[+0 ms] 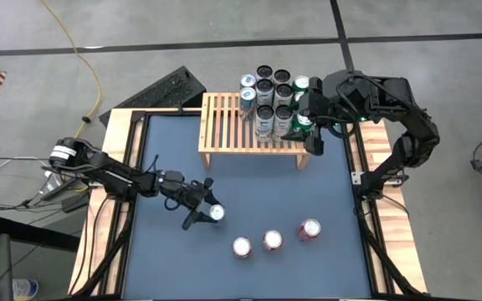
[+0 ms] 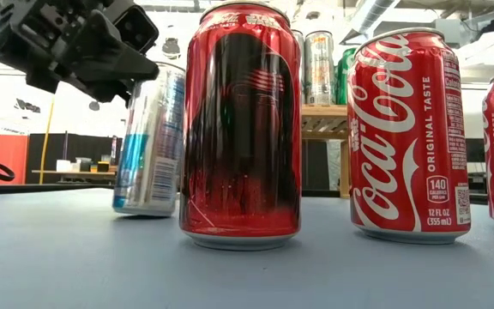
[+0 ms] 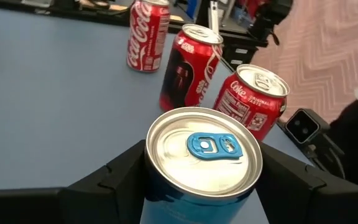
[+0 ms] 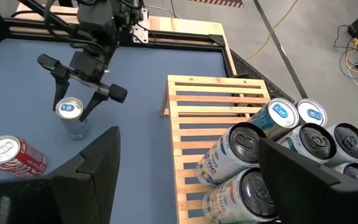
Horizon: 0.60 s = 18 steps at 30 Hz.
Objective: Place canned beverage on shelf
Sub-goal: Put the blue soda can on the shelf aligned with the other blue soda can
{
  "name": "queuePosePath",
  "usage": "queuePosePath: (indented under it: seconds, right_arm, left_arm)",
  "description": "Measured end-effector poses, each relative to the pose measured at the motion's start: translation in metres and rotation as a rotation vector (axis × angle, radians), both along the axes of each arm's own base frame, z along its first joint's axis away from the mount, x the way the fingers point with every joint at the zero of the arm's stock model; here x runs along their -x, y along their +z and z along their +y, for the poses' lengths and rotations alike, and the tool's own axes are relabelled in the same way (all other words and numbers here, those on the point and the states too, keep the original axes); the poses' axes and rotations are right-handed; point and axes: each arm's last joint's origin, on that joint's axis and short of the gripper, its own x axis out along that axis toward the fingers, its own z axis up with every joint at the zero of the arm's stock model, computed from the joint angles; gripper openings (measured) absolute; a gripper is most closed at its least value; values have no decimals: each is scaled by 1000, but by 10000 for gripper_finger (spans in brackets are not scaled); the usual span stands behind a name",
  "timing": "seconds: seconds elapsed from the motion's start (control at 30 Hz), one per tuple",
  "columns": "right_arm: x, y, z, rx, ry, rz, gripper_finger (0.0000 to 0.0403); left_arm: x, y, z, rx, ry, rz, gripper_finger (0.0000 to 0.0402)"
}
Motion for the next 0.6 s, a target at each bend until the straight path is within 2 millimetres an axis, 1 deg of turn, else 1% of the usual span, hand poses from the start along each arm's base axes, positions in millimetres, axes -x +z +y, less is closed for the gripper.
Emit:
queuePosePath:
  seconds: [0.2, 0.33, 0.47, 0.6]
  right_arm:
    - [0, 0, 0, -4, -3, -1, 314]
    - [0, 0, 0, -14, -10, -4, 314]
    - [0, 0, 0, -18, -13, -5, 314]
    - [0, 0, 0, -25, -19, -8, 314]
  left_arm:
    - [11, 10, -6, -22, 143, 42, 227]
    - [23, 24, -4, -41, 350, 36, 227]
    - [35, 40, 3, 49, 567, -3, 227]
    - [47, 60, 11, 188, 752, -103, 227]
